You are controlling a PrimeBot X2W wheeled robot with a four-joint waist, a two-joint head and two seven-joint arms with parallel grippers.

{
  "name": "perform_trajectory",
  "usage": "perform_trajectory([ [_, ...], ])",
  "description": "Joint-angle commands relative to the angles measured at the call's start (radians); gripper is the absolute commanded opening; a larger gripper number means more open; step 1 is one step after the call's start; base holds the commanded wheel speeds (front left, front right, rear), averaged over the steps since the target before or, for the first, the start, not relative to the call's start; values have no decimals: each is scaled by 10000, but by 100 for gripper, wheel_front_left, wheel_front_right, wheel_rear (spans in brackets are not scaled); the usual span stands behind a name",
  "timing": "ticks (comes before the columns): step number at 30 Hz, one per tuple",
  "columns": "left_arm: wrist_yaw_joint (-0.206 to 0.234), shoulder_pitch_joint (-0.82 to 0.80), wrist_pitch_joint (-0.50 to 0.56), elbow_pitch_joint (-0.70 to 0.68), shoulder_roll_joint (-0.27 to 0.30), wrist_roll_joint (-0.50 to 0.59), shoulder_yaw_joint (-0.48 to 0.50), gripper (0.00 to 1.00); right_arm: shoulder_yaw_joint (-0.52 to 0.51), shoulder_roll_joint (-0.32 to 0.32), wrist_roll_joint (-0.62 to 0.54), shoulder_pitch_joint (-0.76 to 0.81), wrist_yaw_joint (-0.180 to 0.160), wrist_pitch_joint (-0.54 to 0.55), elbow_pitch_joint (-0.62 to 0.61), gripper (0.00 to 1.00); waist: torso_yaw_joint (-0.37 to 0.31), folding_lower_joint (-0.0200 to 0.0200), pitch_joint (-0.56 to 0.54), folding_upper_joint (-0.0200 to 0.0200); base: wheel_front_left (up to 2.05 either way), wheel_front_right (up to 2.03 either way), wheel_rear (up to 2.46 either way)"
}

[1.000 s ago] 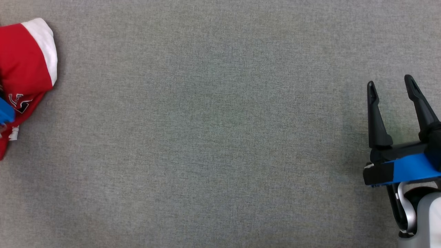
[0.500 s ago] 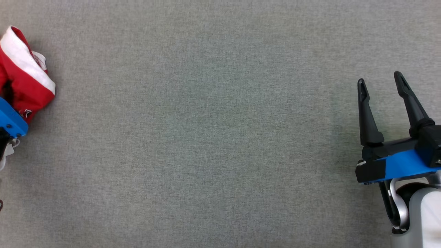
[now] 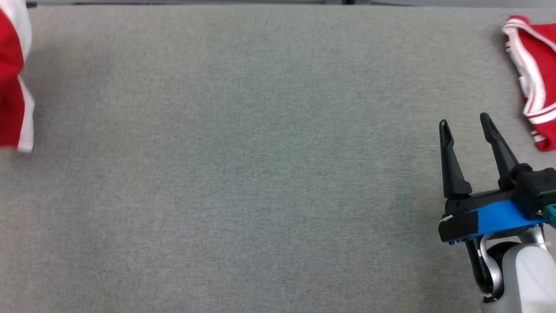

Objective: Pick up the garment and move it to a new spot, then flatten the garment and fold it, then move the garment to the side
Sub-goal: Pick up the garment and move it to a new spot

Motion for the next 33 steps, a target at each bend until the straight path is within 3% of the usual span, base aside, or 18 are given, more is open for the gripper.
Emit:
perform_trajectory([
  [1,5,-196,-112,-101,19,93,-85,0,7,2,110,102,1,-74,64,100,-296,1,-316,0,0,0,0],
  [10,400,-764,-559,-2328,109,831,-473,0,178,5,804,316,1,-615,821,100,-1396,1,-1194,0,0,0,0],
  [22,854,-1033,863,-6190,-258,987,-1104,0,759,5,1774,241,1,-1439,1815,100,-3059,1,-1213,0,0,0,0],
  [33,1302,812,863,-7333,-1034,734,-1919,0,887,2,2062,20,1,-1862,2414,100,-3415,1,-1133,0,0,0,0],
])
